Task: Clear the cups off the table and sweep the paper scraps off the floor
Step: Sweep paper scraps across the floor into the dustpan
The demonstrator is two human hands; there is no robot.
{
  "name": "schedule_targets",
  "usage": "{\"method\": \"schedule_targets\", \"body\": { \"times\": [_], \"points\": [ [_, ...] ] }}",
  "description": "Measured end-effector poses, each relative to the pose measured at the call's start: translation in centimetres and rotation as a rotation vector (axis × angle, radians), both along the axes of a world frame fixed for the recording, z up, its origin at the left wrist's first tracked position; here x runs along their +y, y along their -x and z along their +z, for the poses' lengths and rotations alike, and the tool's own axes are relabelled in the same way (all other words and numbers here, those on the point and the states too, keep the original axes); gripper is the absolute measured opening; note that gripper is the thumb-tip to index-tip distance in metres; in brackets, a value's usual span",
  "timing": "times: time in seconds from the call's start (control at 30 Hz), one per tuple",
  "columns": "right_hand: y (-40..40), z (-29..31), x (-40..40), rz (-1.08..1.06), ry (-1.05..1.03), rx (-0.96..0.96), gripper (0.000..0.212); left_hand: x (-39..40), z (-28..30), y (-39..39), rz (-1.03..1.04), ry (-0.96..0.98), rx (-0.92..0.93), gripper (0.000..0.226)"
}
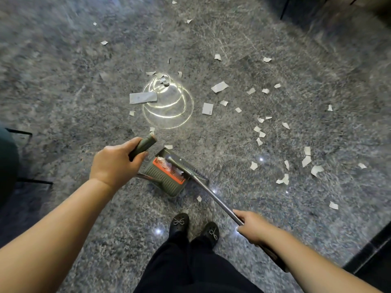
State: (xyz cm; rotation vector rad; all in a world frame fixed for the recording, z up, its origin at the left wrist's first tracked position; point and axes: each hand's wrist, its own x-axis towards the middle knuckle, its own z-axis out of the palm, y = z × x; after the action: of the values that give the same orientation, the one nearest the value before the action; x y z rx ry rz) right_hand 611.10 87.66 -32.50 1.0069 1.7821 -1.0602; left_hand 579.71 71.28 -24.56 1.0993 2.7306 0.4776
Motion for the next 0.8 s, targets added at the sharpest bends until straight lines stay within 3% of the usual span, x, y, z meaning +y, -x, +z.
{"method": "schedule_targets", "body": {
  "times": [0.33, 0.47, 0.8],
  "points": [
    [-2.2, 2.1, -1.9, -0.291, -0.066, 0.079, 0.061, -5.4, 0.9, -0.5, -0.022, -0.075, -0.028, 0.037],
    [-2.5, 2.8, -4.8, -0.374, -0.163, 0.099, 0.055, -8.2, 1.3, 0.6, -0.097, -0.081, -0.025, 0.042],
    [-0.9, 1.6, -16.2, -0.77, -0.144, 0.059, 0.055, -12.1, 2.3, 6.8, -0.415, 0.003, -0.144, 0.044]
  ]
}}
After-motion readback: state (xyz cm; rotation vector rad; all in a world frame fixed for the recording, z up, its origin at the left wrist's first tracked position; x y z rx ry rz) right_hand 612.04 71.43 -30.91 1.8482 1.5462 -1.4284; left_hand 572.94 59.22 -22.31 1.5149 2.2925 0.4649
